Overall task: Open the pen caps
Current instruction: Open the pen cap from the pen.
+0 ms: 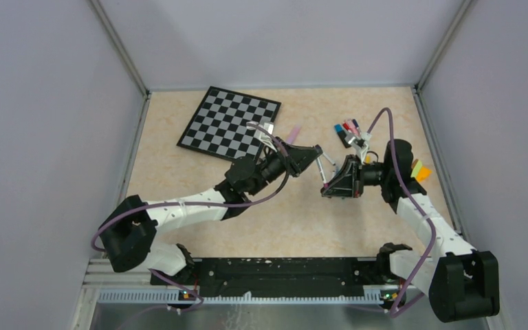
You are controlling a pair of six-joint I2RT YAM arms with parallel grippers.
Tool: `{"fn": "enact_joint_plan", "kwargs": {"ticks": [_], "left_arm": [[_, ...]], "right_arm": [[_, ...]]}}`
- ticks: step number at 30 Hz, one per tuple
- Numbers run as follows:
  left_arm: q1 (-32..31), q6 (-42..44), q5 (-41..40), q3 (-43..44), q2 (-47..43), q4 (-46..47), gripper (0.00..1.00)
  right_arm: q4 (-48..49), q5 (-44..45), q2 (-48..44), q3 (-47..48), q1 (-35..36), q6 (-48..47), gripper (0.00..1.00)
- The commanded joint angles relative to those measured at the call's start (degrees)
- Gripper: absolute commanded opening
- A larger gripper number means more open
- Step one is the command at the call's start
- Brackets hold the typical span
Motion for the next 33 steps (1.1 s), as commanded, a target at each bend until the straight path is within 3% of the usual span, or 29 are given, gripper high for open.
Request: {"fn": "enact_joint_plan", "kwargs": {"ticks": [1,5,9,16,20,22,28,30,33], "left_arm": [[-0.03,5.23,-13.52,2.88,-2.95,3.81,0.00],[2.28,12.24,-18.86,12.05,-1.27,3.06,0.00],[7.00,11.59,-21.57,14.83,-0.91,4.90,0.00],[13.96,6.64,-14.54,12.72,-6.29,2.85,0.00],[18.11,4.94,-4.48,6.98,-16.12,-11.98,0.00],[20.78,3.91,-2.10,3.61,-22.15,-27.43,0.00],[24.96,4.10,-1.90,-5.87,-34.88,-58.65,0.00],[26.45,3.16,-0.33,-8.50,-34.97,-64.20,0.00],[29.35,0.14,-4.81,-11.52,-32.52,-68.54,0.00]], "right_arm": [[2.68,-0.74,-0.64,0.23,0.83,0.32,0.00],[4.04,-2.73,-0.31,-1.23,0.83,1.77,0.00],[4.38,-3.26,-0.90,-2.43,0.82,2.27,0.00],[1.70,-0.33,-1.09,-1.63,-1.88,-1.90,0.00],[-26.12,9.44,-3.05,6.17,-7.98,-27.02,0.00],[-33.01,18.21,-4.09,8.29,-9.70,-35.16,0.00],[-34.26,25.17,-5.76,6.94,-14.53,-39.16,0.00],[-33.97,25.26,-5.73,6.76,-15.85,-38.99,0.00],[-33.67,25.37,-5.46,6.34,-17.22,-38.88,0.00]]}}
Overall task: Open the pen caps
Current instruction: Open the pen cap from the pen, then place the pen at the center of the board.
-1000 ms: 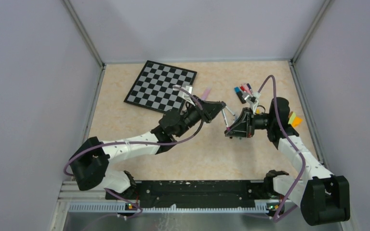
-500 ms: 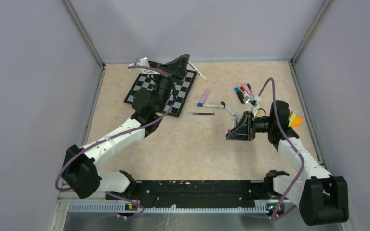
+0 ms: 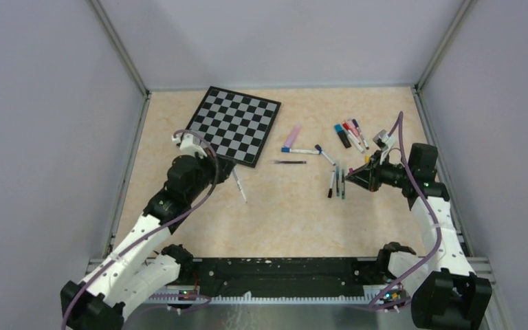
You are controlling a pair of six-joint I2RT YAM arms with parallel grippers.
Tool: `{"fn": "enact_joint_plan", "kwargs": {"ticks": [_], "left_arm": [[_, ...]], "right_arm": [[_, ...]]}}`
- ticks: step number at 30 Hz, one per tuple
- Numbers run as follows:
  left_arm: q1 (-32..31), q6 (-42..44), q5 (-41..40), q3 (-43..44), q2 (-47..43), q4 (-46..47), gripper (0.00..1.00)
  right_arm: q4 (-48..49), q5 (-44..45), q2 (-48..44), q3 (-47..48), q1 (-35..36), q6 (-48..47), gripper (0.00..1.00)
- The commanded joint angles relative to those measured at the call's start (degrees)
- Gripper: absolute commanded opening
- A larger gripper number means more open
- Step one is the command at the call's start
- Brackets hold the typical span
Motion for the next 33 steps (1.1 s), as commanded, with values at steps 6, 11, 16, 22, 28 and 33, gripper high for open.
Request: {"fn": "enact_joint_plan", "kwargs": {"ticks": [6,11,16,22,28,33], "left_arm": [[13.14,-7.52,-3.83,-4.73,12.41,-16.90,0.00],[22.88,-8.80,0.73,-4.08,19.34,-13.23,0.00],[27.90,-7.85,-0.06,0.28,28.09,-13.41,0.00],[31.61,-5.65,-2.78,5.95,37.33,-14.44,0.08],[32.14,-4.12,-5.67,10.19,41.24,-16.31,0.44],[32.17,-3.40,-5.41,11.41,40.15,-17.93,0.59]], "right_arm": [[-0.84,2.72,0.22,-1.03,-2.45,-4.08,0.00],[-0.59,2.53,0.05,-1.49,-2.62,-4.11,0.00],[-0.02,2.15,-0.11,-2.14,-2.65,-4.11,0.00],[0.37,1.65,-0.64,-2.60,-2.65,-4.09,0.00],[0.50,1.44,-0.97,-2.80,-2.65,-4.20,0.00],[0.40,1.58,-0.93,-2.80,-2.65,-4.40,0.00]]}}
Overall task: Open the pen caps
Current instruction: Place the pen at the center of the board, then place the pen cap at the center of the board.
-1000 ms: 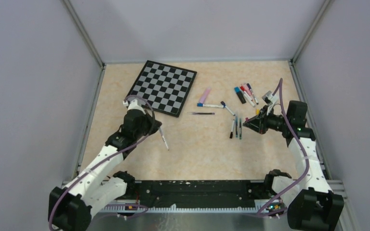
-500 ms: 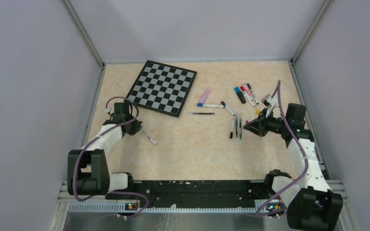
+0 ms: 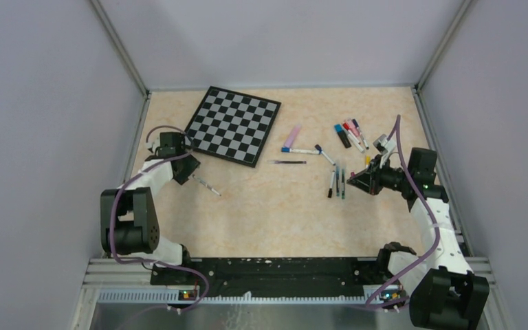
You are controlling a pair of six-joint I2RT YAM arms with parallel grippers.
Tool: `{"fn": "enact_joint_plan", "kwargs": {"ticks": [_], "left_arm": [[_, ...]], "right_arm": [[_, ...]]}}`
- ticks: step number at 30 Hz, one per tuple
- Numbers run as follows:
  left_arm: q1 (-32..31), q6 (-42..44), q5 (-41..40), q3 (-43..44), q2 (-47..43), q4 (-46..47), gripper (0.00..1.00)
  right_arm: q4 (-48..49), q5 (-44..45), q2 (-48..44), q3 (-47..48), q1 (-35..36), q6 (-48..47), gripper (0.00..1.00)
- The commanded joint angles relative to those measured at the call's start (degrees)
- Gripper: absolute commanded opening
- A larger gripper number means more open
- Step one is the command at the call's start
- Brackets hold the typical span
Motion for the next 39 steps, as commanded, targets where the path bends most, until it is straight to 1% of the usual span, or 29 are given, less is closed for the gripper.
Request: {"fn": "enact_joint_plan", "kwargs": {"ticks": [1,5,7,9,11,13,15,18,21,24,26,28,34,36,39], "left_arm": [[0.40,1.57,-0.92,2.86,-1.72,-2.40,0.61],[0.42,3.84,0.56,2.68,-7.28,-4.29,0.68],[0.40,7.13,4.43,1.61,-12.00,-3.69,0.69],[0.41,11.61,14.33,-1.86,-17.11,-0.70,0.74],[0.39,14.14,23.52,-6.76,-23.39,4.15,0.81],[0.42,14.63,31.26,-11.68,-30.23,8.68,0.90],[0.38,13.53,36.77,-15.79,-35.13,12.37,0.98],[0.42,12.03,42.71,-19.51,-38.84,15.01,0.99],[0.42,11.34,47.89,-21.02,-39.07,15.85,0.99],[0.40,12.13,52.72,-22.57,-38.30,16.70,0.99],[0.35,9.41,56.66,-25.15,-38.28,22.18,0.99],[0.34,7.90,57.56,-27.09,-38.93,24.71,0.99],[0.34,7.31,58.22,-29.61,-40.58,27.06,0.99],[0.36,7.05,58.78,-30.32,-40.55,28.06,0.99],[0.27,6.75,59.55,-31.15,-40.46,29.70,0.99]], "right_arm": [[1.96,-0.83,-1.01,-0.46,-0.35,-1.46,0.00],[0.97,1.33,-0.98,0.16,-0.35,-2.45,0.00],[0.10,3.08,-0.90,0.87,-0.35,-3.56,0.00],[-1.34,5.84,-0.29,2.07,-0.35,-4.87,0.00],[-3.09,10.15,0.76,3.69,-0.40,-6.39,0.00],[-4.88,14.20,2.50,5.46,-0.35,-7.66,0.00],[-6.51,18.18,4.64,7.26,-0.35,-8.63,0.00],[-8.45,25.05,8.25,9.85,-0.42,-8.61,0.00],[-9.32,31.02,11.90,11.54,-0.63,-8.36,0.00],[-9.48,33.00,14.55,12.47,-1.78,-8.17,0.00],[-9.25,33.71,16.32,12.99,-2.65,-7.65,0.00],[-9.18,34.08,17.89,13.63,-3.69,-7.35,0.00],[-11.15,34.00,22.07,15.81,-5.22,-8.22,0.00],[-13.88,30.77,22.66,16.81,-5.26,-11.20,0.00],[-19.40,22.04,22.75,17.74,-4.77,-16.44,0.01]]}}
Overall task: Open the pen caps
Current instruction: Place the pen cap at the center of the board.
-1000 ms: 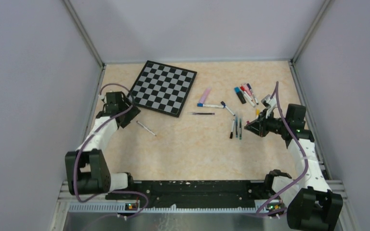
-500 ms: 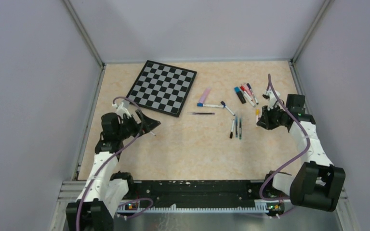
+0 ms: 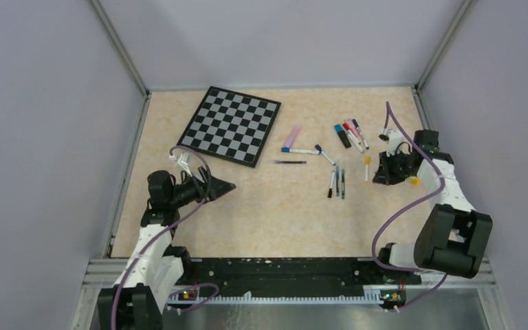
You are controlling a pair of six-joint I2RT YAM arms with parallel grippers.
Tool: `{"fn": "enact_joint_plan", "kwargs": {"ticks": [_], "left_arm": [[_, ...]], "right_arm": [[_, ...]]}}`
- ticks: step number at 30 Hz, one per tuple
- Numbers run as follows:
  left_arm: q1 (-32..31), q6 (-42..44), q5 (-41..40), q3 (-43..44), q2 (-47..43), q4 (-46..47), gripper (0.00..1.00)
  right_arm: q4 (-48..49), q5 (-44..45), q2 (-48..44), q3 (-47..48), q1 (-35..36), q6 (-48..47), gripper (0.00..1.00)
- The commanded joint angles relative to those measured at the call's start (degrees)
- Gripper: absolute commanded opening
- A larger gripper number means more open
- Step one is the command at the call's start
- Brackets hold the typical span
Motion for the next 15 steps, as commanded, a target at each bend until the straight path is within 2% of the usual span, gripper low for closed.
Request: {"fn": "enact_joint_plan", "kwargs": {"ticks": [1,6,9,13,15], "left_arm": [[-0.08,-0.34,2.83,-1.58,-0.70,6.40,0.99],[-1.05,2.01,1.97,-0.42,-0.72,4.66,0.99],[-1.90,2.78,0.46,0.19,-1.04,2.96,0.99],[-2.96,3.14,-2.83,0.80,-1.42,0.46,0.99],[-3.38,4.46,-7.11,1.71,-1.31,-2.46,0.99]], "right_arm": [[-8.99,-11.63,0.07,3.77,0.90,-9.20,0.01],[-12.91,-10.32,-1.53,1.06,12.88,-15.88,0.02],[-11.36,-8.44,-0.64,0.44,22.93,-14.65,0.03],[-8.91,-6.84,3.11,2.86,30.98,-11.23,0.03],[-6.05,-3.72,5.53,3.80,35.59,-8.95,0.03]]}}
